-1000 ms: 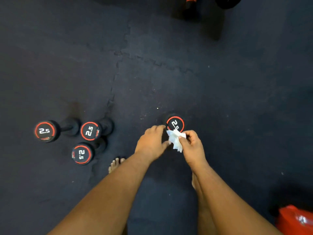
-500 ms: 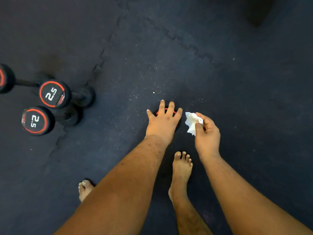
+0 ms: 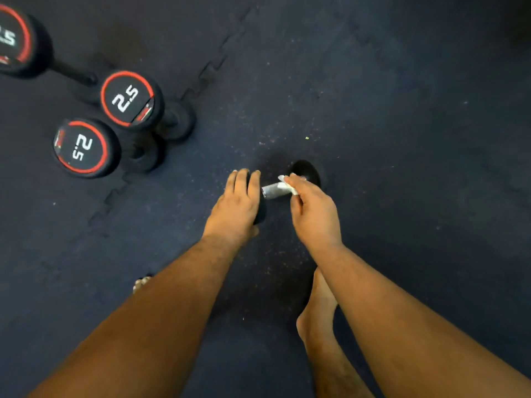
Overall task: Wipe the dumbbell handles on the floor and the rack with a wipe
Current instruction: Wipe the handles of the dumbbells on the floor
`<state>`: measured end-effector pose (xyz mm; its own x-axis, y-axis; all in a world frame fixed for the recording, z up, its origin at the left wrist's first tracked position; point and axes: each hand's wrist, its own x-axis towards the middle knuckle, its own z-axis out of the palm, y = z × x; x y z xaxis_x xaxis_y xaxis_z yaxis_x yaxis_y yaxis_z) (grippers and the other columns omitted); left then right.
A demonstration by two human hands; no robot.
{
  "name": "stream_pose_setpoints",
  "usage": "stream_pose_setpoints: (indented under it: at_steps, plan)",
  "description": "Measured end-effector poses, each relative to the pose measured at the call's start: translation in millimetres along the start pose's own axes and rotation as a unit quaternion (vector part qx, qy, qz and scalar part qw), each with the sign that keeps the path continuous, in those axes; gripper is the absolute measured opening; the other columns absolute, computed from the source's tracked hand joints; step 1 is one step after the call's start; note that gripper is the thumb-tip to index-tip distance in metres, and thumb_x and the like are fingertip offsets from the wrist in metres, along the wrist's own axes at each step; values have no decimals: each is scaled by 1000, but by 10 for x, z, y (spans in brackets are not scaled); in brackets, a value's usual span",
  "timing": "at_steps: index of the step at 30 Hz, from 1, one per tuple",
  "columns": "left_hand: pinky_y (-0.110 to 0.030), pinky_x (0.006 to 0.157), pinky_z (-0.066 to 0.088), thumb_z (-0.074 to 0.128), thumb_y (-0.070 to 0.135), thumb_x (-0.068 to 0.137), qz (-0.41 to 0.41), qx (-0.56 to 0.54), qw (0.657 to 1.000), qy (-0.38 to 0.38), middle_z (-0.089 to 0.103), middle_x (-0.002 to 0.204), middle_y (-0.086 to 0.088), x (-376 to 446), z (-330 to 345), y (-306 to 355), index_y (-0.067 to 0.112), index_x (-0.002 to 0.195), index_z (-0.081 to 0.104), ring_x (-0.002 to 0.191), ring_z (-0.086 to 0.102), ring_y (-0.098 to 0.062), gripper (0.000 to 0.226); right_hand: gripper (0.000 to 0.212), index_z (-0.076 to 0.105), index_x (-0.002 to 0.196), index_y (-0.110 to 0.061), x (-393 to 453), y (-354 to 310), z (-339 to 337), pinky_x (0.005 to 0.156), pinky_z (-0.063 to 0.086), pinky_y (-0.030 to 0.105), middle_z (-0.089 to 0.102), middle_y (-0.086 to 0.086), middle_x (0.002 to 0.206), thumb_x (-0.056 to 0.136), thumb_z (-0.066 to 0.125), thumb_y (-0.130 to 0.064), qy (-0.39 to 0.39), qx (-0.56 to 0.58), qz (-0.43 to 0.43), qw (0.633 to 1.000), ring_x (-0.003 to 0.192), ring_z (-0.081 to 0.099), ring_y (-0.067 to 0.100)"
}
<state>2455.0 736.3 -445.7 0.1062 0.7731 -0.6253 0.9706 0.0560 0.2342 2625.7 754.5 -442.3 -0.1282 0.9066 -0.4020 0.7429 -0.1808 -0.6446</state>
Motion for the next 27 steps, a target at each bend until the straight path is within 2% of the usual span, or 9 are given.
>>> stream_pose_setpoints:
  at_steps: [6,10,12,14,16,19,21,25,27]
  plan:
    - [-42,119,35,88,24,74,-37,-61,997,-10,11,165,-13,45,407,-404,4,160,3,156,8,-29,122,46,50,147,-13,290,163,665,122,30,39,45,8,155,102,46,-4,-110,-167,-69,977,147,36,24]
    - [-40,122,30,83,22,81,-56,-77,995,-14,8,167,-15,81,547,-500,2,160,2,157,8,-28,115,67,16,160,-9,111,167,973,127,1,44,7,11,169,99,43,-3,-242,-295,-183,906,156,1,28]
    - [-39,124,28,81,22,83,-55,-72,996,-7,7,167,-16,87,570,-496,1,159,0,157,7,-29,113,70,6,161,-10,46,268,943,126,-1,48,0,9,169,101,42,-9,-215,-342,-187,895,156,-6,25]
    - [-40,126,23,81,25,83,-55,-61,997,-7,7,167,-17,105,564,-505,1,159,-3,157,8,-30,116,66,4,160,-8,77,349,856,126,-2,47,0,12,169,106,40,-19,-158,-350,-108,917,155,-7,26]
    - [-41,127,18,84,31,81,-58,-60,996,-25,5,167,-17,145,539,-519,1,159,-8,157,6,-29,124,66,1,159,-5,112,313,844,126,-3,45,-4,16,168,108,37,-25,-153,-341,-52,926,155,-10,30]
    - [-41,128,11,81,27,83,-60,-75,994,-45,-8,169,-15,197,503,-572,4,158,-17,158,-2,-26,125,66,-5,159,-6,89,148,1051,125,-8,44,-10,16,167,106,34,-15,-217,-333,-134,908,154,-15,30]
    - [-42,128,8,80,25,84,-58,-77,994,-56,-15,169,-13,209,487,-600,4,157,-18,157,-7,-25,124,69,-3,160,-8,108,124,1088,125,-8,45,-7,12,169,102,34,-12,-220,-351,-186,891,155,-13,27]
    - [-45,128,10,83,31,82,-54,-53,995,-69,-12,169,-15,204,479,-593,3,158,-14,157,-5,-28,127,65,13,160,-7,220,285,923,126,0,44,6,17,168,104,43,-20,-99,-322,-55,940,156,-2,30]
    - [-45,128,10,82,30,84,-54,-46,995,-74,-13,168,-16,202,492,-565,3,158,-14,157,-5,-29,124,63,11,160,-6,152,285,955,126,-3,44,2,17,168,106,41,-16,-133,-319,-90,934,155,-7,29]
